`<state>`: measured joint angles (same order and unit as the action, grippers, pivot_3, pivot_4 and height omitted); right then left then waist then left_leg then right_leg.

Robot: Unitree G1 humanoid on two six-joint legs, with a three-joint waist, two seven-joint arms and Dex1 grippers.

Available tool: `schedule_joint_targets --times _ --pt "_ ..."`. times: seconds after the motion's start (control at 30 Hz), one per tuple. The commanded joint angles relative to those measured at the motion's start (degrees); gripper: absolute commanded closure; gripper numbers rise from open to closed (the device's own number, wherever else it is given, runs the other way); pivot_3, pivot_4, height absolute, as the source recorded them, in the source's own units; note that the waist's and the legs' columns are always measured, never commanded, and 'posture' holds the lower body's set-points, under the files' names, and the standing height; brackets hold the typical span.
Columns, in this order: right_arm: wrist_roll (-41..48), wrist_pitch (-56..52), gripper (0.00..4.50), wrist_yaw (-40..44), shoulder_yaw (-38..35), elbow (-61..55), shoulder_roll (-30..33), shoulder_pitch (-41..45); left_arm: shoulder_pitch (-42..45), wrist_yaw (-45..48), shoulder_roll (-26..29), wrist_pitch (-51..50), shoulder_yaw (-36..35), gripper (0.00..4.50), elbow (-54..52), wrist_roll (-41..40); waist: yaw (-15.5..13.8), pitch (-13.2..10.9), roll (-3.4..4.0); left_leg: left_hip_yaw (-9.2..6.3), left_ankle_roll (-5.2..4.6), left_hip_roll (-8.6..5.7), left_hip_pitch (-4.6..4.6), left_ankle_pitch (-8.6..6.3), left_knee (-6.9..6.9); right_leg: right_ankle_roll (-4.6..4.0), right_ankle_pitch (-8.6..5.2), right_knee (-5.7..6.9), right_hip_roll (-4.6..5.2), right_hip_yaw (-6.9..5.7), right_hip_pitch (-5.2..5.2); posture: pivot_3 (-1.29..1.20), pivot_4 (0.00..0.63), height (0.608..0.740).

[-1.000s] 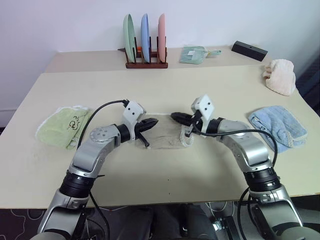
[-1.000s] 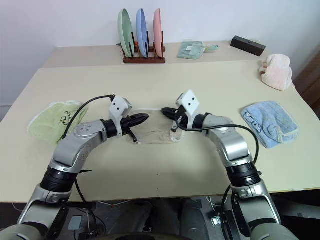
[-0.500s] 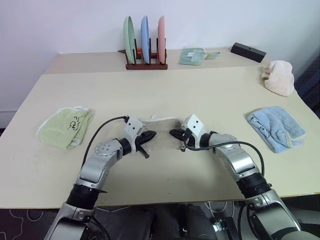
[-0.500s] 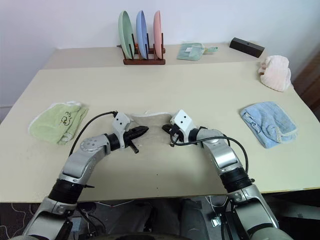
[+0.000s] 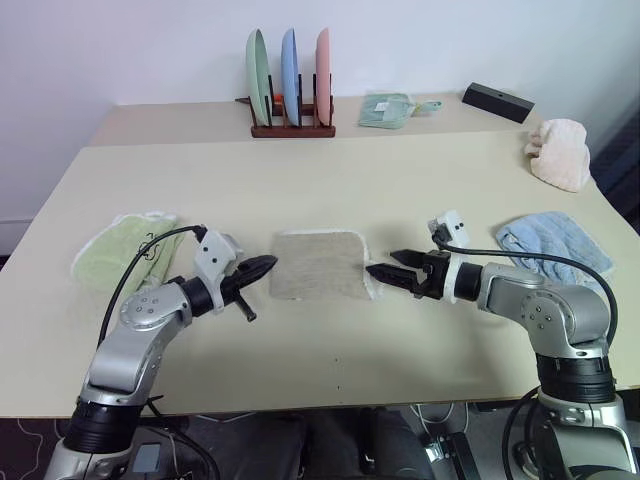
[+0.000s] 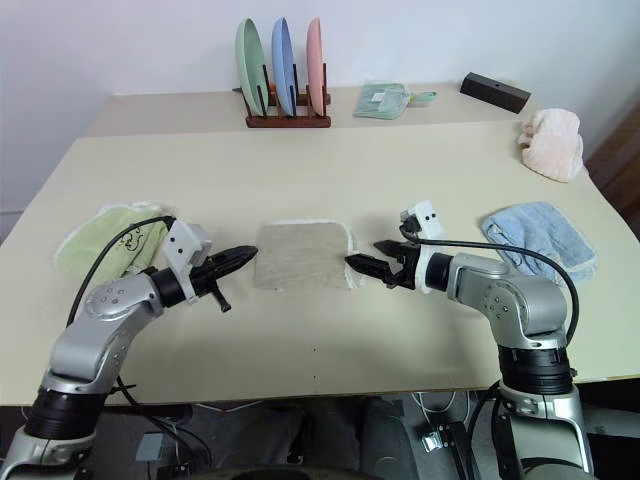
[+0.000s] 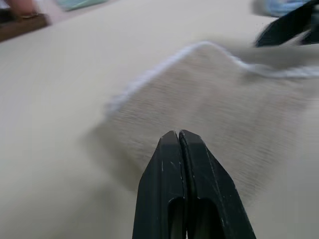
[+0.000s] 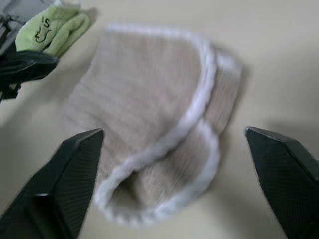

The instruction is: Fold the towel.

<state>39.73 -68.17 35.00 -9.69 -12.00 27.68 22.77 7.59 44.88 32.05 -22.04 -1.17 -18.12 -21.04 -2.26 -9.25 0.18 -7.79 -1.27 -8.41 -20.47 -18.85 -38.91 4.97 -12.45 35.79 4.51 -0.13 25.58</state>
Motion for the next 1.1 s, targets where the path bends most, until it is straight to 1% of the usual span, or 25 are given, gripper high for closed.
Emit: schedule_joint_targets --times 0.03,0.23,0.37,0.47,0.5,0.53,0.63,0.77,0.8,0.87,0.93,1.07,1.1 --pt "1.5 -2.9 0.04 -3.4 -1.6 0.5 -1.9 0.9 -0.5 1.2 0.9 1.2 -0.9 4.5 -3.0 -1.3 0.0 0.0 0.0 0.0 0.0 0.0 0.0 0.0 0.0 0.0 0.0 0.0 0.0 0.0 -0.01 0.0 0.15 0.74" --pt "0.0 -4.4 0.04 -7.2 2.0 2.6 -6.3 2.0 -0.7 0.5 -0.4 1.1 -0.3 4.5 -3.6 -1.8 0.1 0.0 0.0 0.0 0.0 0.0 0.01 0.0 0.0 0.0 0.0 0.01 0.0 0.0 -0.01 0.0 0.15 0.74" --pt "-0.4 -3.6 0.04 -9.1 2.1 5.5 -9.6 3.7 -0.7 0.0 -0.9 1.3 0.2 4.5 -3.9 -1.1 0.2 0.0 0.0 0.01 0.0 0.0 0.04 0.0 0.0 0.0 0.0 0.02 -0.02 0.0 -0.01 0.0 0.15 0.74" --pt "0.6 -4.3 0.04 -11.8 0.4 8.3 -14.2 6.6 -1.2 -0.8 -1.4 0.7 -0.6 4.5 -4.7 -2.2 0.4 0.0 0.0 0.01 0.0 0.0 0.06 0.0 0.01 0.0 0.0 0.02 -0.03 0.0 -0.01 0.0 0.15 0.74" --pt "0.9 -4.6 0.55 -12.5 -0.1 9.0 -15.5 7.4 -1.3 -1.1 -1.5 0.5 -0.9 4.5 -4.9 -2.5 0.5 0.0 0.0 0.01 0.01 0.0 0.06 0.0 0.01 0.0 0.0 0.03 -0.03 0.0 -0.01 0.0 0.15 0.74" --pt "1.0 -4.8 0.79 -13.2 -0.6 9.8 -16.7 8.0 -1.7 -1.1 -1.4 0.5 -1.0 4.5 -5.1 -2.5 0.6 0.0 0.02 0.01 0.01 0.0 0.06 0.01 0.01 0.0 0.0 0.05 -0.03 0.0 0.0 0.0 0.15 0.74" --pt "0.1 -5.0 2.26 -13.9 0.2 10.3 -17.4 8.2 -2.4 -1.4 -1.2 0.7 -0.8 4.5 -5.6 -2.2 0.7 0.0 0.02 0.01 0.01 0.0 0.02 0.01 0.04 0.0 0.0 0.08 -0.02 0.0 0.06 0.0 0.15 0.74" --pt "1.3 -5.8 4.22 -14.7 -1.3 10.1 -18.2 8.6 -2.6 -2.4 -1.4 0.8 -0.9 4.5 -6.2 -2.2 0.6 0.0 0.02 0.01 0.01 -0.03 0.01 0.01 0.02 0.0 0.0 0.04 -0.01 0.0 0.04 0.0 0.15 0.74" --pt "1.5 -5.9 4.37 -14.6 -1.3 9.8 -18.2 8.7 -2.6 -2.6 -1.5 0.7 -1.0 4.5 -6.3 -2.5 0.6 0.0 0.03 0.01 0.01 -0.02 0.02 0.01 0.02 0.0 0.0 0.05 -0.01 0.0 0.04 0.0 0.15 0.74" --pt "2.6 -7.1 4.37 -14.6 -2.4 8.2 -17.7 8.4 -2.6 -2.9 -1.7 0.7 -1.2 4.5 -6.2 -2.8 0.7 0.0 0.03 0.01 0.01 -0.02 0.03 0.01 0.02 0.0 0.0 0.06 -0.01 0.0 0.03 0.0 0.15 0.74" --pt "4.9 -8.1 4.37 -15.0 -5.7 6.3 -17.5 8.2 -2.6 -3.2 -1.9 0.8 -0.9 4.5 -5.9 -2.7 0.7 0.0 0.04 0.01 0.01 -0.02 0.02 0.01 0.03 0.0 0.0 0.05 -0.01 0.0 0.04 0.0 0.15 0.74" --pt "10.6 -6.7 4.37 -15.7 -15.1 1.4 -15.3 8.9 -2.2 -3.0 -2.1 0.9 -0.5 4.5 -5.4 -2.9 0.3 0.0 0.06 0.01 0.0 -0.02 0.0 0.01 0.03 0.0 0.0 0.04 -0.01 0.0 0.04 0.0 0.15 0.74" --pt "12.0 -6.5 4.37 -17.2 -19.2 0.6 -13.6 9.6 -1.7 -2.7 -2.2 0.9 -0.1 4.5 -4.9 -2.9 0.2 0.0 0.06 0.01 0.0 -0.02 0.0 0.0 0.03 0.0 0.0 0.03 -0.01 0.0 0.04 0.0 0.15 0.74"
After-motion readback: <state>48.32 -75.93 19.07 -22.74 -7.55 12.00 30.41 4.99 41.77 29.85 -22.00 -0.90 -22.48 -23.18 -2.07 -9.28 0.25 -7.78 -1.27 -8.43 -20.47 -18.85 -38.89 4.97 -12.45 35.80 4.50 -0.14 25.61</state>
